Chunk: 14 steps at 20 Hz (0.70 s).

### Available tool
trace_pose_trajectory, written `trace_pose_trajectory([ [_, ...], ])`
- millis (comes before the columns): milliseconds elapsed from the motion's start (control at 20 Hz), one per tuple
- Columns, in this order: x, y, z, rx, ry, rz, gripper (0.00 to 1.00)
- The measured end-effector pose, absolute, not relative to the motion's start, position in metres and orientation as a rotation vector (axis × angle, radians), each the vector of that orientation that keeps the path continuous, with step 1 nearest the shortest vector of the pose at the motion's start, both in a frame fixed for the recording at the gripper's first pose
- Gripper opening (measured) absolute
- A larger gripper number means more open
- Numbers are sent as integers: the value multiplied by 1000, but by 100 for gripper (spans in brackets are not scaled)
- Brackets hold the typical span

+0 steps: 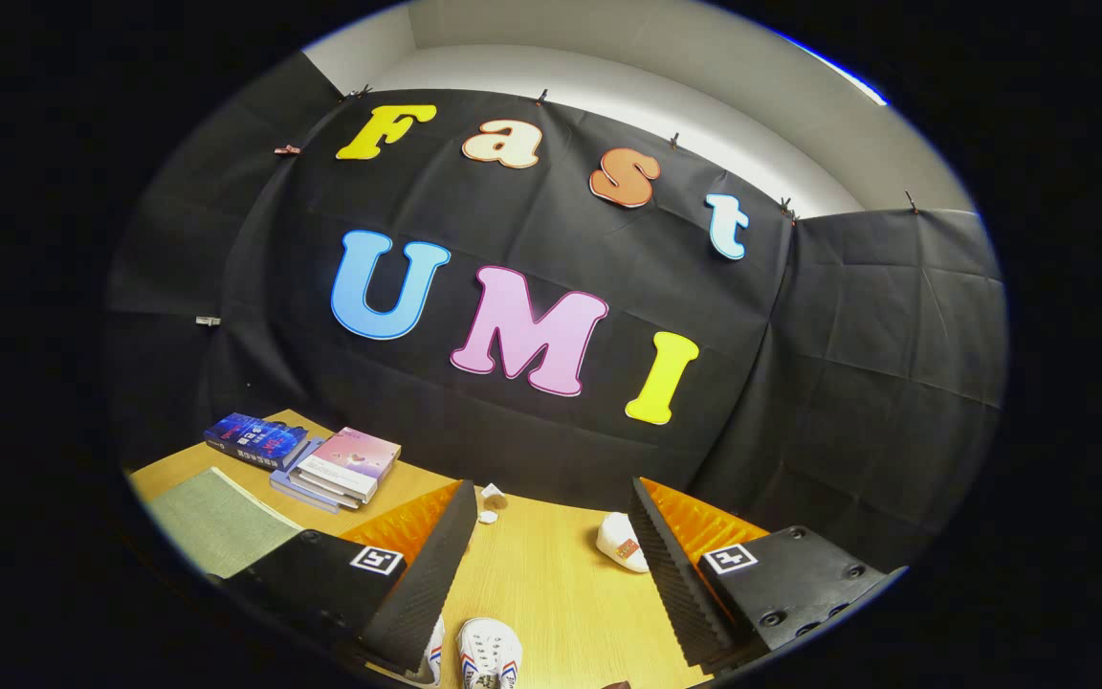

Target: Open the storage box then place both shoes into the box .Put the left shoe in first, then the right shoe, with the right side of both shoes facing outward in a uniform manner.

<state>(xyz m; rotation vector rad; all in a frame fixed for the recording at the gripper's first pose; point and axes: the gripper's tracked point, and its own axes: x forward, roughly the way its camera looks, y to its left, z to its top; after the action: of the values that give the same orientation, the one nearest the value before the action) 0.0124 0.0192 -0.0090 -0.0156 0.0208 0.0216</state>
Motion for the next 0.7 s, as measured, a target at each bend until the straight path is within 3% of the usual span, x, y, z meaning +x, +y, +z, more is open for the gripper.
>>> trace_pose_trajectory([
  [700,16,16,-17,-22,39,11,97],
])
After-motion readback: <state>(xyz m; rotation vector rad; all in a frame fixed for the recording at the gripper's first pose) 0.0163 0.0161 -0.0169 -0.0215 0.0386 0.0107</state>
